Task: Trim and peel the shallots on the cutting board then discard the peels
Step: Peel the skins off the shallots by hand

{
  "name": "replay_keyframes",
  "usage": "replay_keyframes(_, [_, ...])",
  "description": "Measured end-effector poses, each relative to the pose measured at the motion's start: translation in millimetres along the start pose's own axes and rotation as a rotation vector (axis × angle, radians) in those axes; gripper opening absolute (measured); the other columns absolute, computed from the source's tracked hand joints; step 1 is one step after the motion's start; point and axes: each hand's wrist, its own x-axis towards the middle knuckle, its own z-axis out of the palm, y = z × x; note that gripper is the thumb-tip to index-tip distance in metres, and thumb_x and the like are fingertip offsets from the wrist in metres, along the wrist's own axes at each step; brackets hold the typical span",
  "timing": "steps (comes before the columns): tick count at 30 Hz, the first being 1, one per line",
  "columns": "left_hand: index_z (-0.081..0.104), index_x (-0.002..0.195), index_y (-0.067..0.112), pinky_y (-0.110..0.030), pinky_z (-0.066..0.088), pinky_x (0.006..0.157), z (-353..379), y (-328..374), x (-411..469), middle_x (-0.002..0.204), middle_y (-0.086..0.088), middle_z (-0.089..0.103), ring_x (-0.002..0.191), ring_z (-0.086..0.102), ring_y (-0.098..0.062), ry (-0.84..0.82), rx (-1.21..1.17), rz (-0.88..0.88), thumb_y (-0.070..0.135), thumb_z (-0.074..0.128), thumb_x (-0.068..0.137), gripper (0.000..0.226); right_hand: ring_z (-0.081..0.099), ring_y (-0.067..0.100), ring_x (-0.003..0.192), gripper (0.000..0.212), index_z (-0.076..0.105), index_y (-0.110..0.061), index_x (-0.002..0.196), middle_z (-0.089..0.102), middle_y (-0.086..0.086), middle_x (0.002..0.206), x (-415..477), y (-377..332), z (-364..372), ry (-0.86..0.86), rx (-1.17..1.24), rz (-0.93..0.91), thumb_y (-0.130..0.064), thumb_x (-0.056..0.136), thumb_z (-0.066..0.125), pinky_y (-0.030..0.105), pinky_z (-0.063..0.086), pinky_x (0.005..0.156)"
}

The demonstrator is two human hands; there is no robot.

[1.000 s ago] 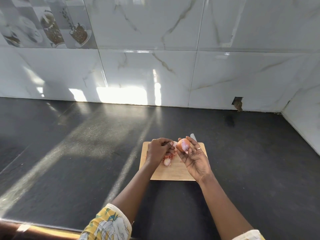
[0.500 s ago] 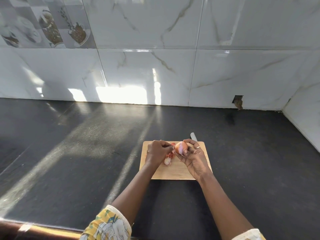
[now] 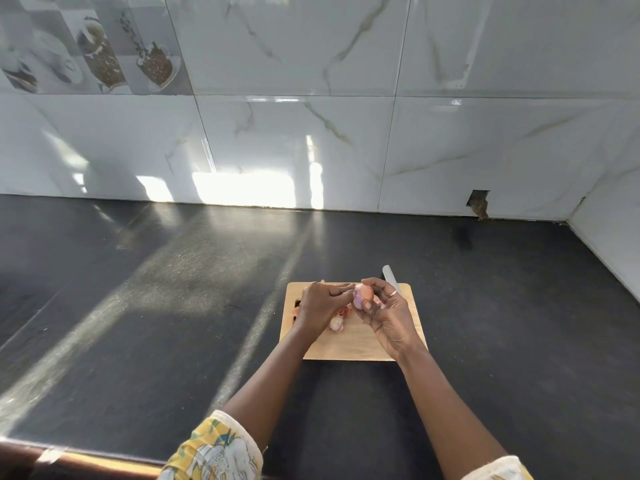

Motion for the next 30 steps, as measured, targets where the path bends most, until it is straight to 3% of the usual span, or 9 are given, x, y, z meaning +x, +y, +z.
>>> replay_keyframes(5, [0.073,0.097,0.014,-0.025,0.052,0.09,2.5,-0.1,0.8,0.098,0.0,0.073,0.083,0.065,0.005,0.023,-0.001,0.032,0.015,0.069,0.079,0.019,0.067,0.016,0.084,0.043,0.058,-0.004,0.096,0.062,0.009,0.1,0.2,1.7,1.6,0.001,0.015,0.004,0.032,0.078,0.043,0.029,0.058,0.079])
replay_keyframes(9, [0.074,0.098,0.01,-0.012,0.05,0.071,3.2,0.1,1.0,0.093,-0.004,0.074,0.074,0.064,0.0,0.063,0.06,0.064,0.011,0.069,0.076,0.022,0.067,0.015,0.082,0.051,0.058,-0.005,0.097,0.062,0.008,0.1,0.8,1.4,2.4,0.0,0.004,0.015,0.036,0.075,0.037,0.025,0.058,0.074])
replay_keyframes(14, [0.076,0.092,0.014,-0.031,0.056,0.076,1.0,-1.4,1.4,0.09,-0.001,0.075,0.081,0.069,-0.008,0.069,0.038,0.064,0.013,0.068,0.075,0.018,0.066,0.018,0.086,0.055,0.059,-0.005,0.094,0.062,0.009,0.1,1.8,1.8,0.8,-0.009,0.015,0.01,0.038,0.072,0.033,0.032,0.056,0.083])
replay_keyframes(18, [0.076,0.088,0.013,-0.036,0.056,0.078,-1.0,-0.9,0.1,0.09,0.002,0.075,0.083,0.069,-0.009,0.051,-0.093,0.009,0.014,0.064,0.081,0.014,0.061,0.026,0.092,0.056,0.059,-0.005,0.095,0.059,0.011,0.098,4.4,1.3,-2.5,-0.003,0.046,0.014,0.038,0.07,0.032,0.04,0.051,0.09])
replay_keyframes(25, [0.073,0.097,0.011,-0.026,0.057,0.08,-1.1,1.5,-0.4,0.095,-0.004,0.074,0.086,0.069,-0.007,0.018,-0.167,0.028,0.015,0.071,0.079,0.018,0.066,0.019,0.082,0.054,0.059,-0.003,0.093,0.062,0.01,0.099,2.3,-2.1,-0.7,0.001,0.061,0.016,0.039,0.071,0.035,0.04,0.053,0.087])
replay_keyframes(27, [0.073,0.097,0.009,-0.024,0.056,0.081,-0.5,1.0,-0.2,0.097,-0.004,0.073,0.088,0.069,-0.006,0.013,-0.154,0.041,0.013,0.07,0.079,0.018,0.068,0.017,0.081,0.053,0.06,-0.004,0.093,0.063,0.009,0.1,1.9,-2.5,-0.7,-0.002,0.058,0.015,0.038,0.072,0.035,0.034,0.059,0.081])
replay_keyframes(30, [0.074,0.095,0.006,-0.011,0.051,0.073,2.8,2.1,0.3,0.097,-0.003,0.073,0.079,0.066,0.006,0.037,-0.086,0.065,0.009,0.069,0.079,0.017,0.066,0.018,0.083,0.051,0.062,-0.007,0.09,0.066,0.005,0.094,1.3,-1.9,-0.9,-0.014,0.019,-0.001,0.035,0.075,0.038,0.025,0.057,0.074])
